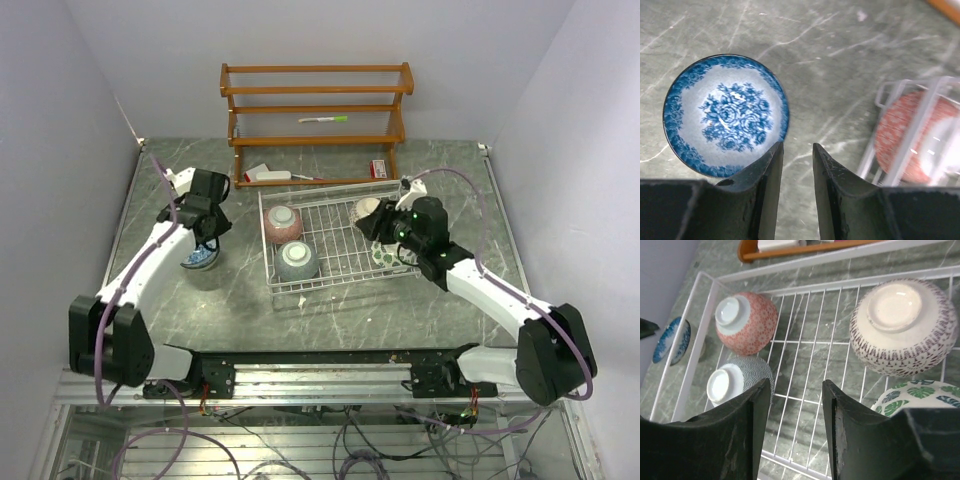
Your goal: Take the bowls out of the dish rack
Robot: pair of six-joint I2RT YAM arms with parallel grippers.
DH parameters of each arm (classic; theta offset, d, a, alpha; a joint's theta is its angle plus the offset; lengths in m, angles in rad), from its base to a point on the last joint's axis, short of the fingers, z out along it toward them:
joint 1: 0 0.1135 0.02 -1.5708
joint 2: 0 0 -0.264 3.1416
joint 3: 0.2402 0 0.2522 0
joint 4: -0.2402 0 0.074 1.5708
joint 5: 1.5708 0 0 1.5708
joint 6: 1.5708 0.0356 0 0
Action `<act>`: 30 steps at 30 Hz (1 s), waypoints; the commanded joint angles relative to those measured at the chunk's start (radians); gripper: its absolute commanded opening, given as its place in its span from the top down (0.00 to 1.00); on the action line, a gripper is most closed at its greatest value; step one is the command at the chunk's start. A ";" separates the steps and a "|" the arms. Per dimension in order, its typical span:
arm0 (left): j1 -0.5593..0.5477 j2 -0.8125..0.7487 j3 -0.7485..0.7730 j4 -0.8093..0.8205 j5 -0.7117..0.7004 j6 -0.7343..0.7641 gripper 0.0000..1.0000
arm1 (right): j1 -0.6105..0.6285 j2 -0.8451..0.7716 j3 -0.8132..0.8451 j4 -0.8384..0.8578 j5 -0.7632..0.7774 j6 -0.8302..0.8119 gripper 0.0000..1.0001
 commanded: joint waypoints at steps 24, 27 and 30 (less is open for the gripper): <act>0.007 -0.545 -0.363 0.375 0.547 -0.005 0.59 | 0.508 0.404 0.274 0.047 0.416 -0.212 0.13; 0.006 -0.543 -0.376 0.383 0.557 -0.007 0.60 | 0.529 0.430 0.288 0.040 0.448 -0.220 0.16; 0.006 -0.545 -0.380 0.374 0.547 -0.003 0.60 | 0.545 0.453 0.287 0.031 0.480 -0.226 0.19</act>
